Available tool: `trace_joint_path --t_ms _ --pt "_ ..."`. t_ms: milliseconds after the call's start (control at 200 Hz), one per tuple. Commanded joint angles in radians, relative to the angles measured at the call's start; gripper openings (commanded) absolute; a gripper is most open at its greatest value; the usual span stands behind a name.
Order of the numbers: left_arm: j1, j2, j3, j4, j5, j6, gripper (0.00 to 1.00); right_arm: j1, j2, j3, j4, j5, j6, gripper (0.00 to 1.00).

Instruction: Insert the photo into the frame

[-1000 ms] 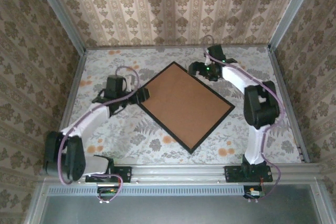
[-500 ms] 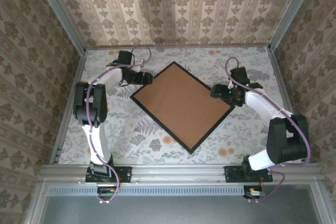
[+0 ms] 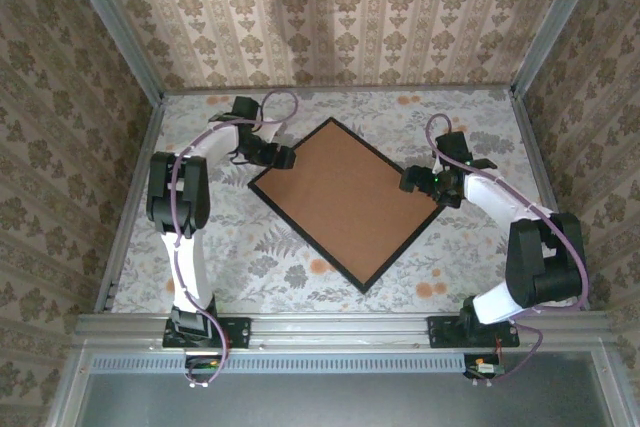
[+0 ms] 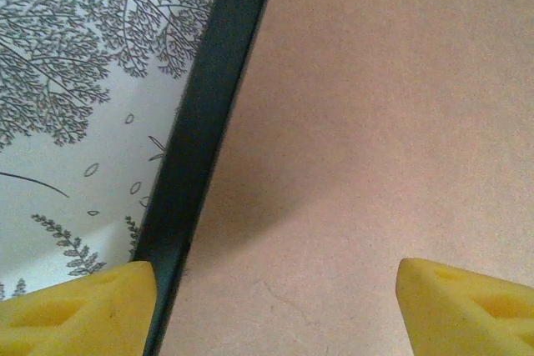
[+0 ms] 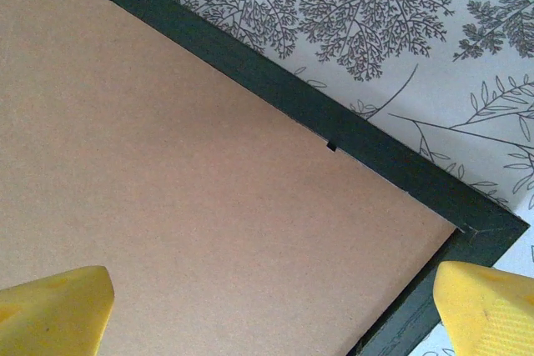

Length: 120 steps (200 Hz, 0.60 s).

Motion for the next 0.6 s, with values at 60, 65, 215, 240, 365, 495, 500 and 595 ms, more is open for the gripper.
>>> trace_joint_path --t_ms 60,65,215,240,365,495,500,595 --pt "-0.005 0.022 0.028 -0.040 -0.001 0.034 0.77 -0.015 -0.024 -0.009 -0.025 -0.009 -0.005 1.00" --pt "-0.005 0.023 0.029 -0.040 -0.002 0.034 0.77 -0.015 -0.024 -0.009 -0.025 -0.010 -0.005 1.00" --pt "-0.008 0.030 0.042 -0.047 -0.013 0.039 0.77 -0.015 -0.015 -0.012 -0.021 -0.019 -0.005 1.00" --pt "-0.007 0.031 0.045 -0.051 -0.015 0.040 0.77 -0.015 -0.014 -0.013 -0.021 -0.020 -0.005 1.00" --pt "-0.007 0.042 0.051 -0.061 -0.012 0.043 0.77 -0.015 -0.013 -0.017 -0.026 -0.018 -0.007 1.00" --pt "-0.008 0.045 0.046 -0.061 -0.002 0.043 0.77 -0.019 -0.016 -0.016 -0.031 -0.012 -0.012 1.00" --pt "-0.008 0.045 0.046 -0.060 -0.002 0.043 0.77 -0.019 -0.016 -0.015 -0.030 -0.012 -0.012 1.00" --pt "-0.007 0.047 0.046 -0.064 0.010 0.043 0.77 -0.021 -0.010 -0.015 -0.033 -0.012 -0.012 1.00"
